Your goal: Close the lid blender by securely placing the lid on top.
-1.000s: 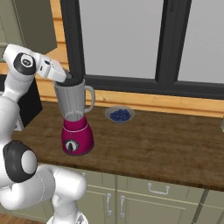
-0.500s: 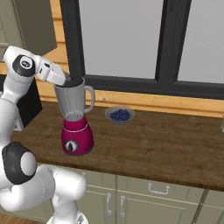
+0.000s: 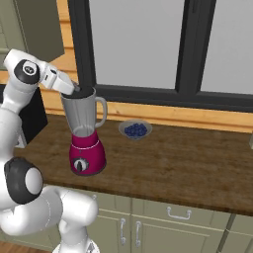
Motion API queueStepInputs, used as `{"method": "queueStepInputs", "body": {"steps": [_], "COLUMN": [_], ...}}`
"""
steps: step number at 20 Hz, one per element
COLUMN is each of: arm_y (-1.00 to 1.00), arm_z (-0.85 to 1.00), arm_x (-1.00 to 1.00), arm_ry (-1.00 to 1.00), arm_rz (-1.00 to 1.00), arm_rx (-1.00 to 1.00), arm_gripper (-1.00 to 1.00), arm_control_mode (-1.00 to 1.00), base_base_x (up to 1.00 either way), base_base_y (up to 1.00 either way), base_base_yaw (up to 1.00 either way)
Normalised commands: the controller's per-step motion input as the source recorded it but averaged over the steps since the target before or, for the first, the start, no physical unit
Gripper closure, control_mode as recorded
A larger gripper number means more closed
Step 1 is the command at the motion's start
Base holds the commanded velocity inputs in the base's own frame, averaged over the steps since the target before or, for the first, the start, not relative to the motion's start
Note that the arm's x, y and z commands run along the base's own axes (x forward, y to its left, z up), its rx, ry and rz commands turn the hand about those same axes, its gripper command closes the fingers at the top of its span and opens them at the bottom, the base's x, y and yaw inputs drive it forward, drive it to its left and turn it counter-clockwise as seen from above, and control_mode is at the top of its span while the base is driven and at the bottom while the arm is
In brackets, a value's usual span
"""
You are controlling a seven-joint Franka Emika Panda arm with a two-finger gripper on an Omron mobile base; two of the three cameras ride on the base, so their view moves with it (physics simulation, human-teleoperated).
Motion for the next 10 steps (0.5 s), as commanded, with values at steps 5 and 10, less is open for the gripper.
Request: {"method": "queueStepInputs", "body": {"steps": [5,10], "arm_y": [0.0,0.0], "arm_z": [0.0,0.0], "arm_x": [0.0,0.0], "arm_ry": [0.0,0.0], "arm_rz": [0.0,0.0], "arm_rx": [0.0,0.0], "arm_gripper": [-1.0,-1.0], "arm_control_mode": [-1.0,-1.0], "base_base_x": [0.0,0.0], "base_base_y": [0.0,0.0], "base_base_yaw": [0.0,0.0]}}
